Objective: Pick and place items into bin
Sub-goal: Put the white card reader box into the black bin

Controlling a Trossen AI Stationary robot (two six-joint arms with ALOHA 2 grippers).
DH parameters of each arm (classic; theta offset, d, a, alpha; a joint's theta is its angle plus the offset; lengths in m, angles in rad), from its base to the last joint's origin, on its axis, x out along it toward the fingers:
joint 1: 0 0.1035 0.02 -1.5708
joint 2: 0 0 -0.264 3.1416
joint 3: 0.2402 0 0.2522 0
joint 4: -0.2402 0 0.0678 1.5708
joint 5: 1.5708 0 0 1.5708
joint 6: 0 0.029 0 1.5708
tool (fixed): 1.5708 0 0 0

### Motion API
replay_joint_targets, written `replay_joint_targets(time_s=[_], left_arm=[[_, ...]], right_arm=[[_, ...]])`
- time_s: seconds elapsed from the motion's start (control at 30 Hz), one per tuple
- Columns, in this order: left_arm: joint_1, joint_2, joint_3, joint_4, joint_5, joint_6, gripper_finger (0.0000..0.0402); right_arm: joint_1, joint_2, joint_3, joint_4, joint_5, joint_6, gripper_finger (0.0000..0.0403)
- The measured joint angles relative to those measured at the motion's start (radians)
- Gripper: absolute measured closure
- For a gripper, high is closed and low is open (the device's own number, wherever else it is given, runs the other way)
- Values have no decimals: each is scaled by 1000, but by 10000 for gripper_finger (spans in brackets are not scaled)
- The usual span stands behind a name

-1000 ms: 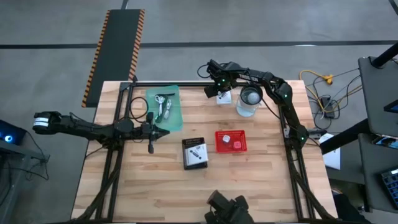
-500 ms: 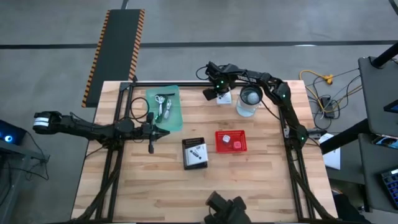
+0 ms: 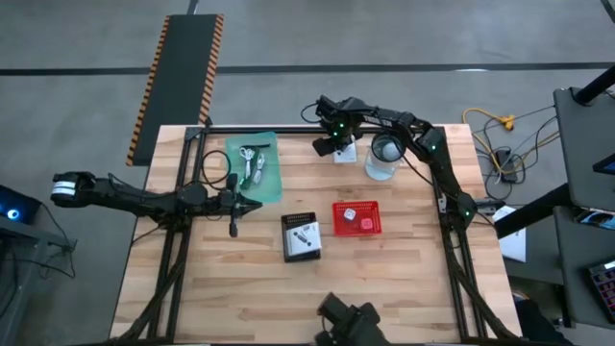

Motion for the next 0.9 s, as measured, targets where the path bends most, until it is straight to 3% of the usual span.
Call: replay_joint_targets(time_s=[0.57,0.9], left_arm=[[0,0,-1,0,1,-1,402],[0,-1,-1,0,1,-1,402]], right_arm=[[-5,18,4,-86,6,-138,384],[7,0,-1,-107,15,-168,394]])
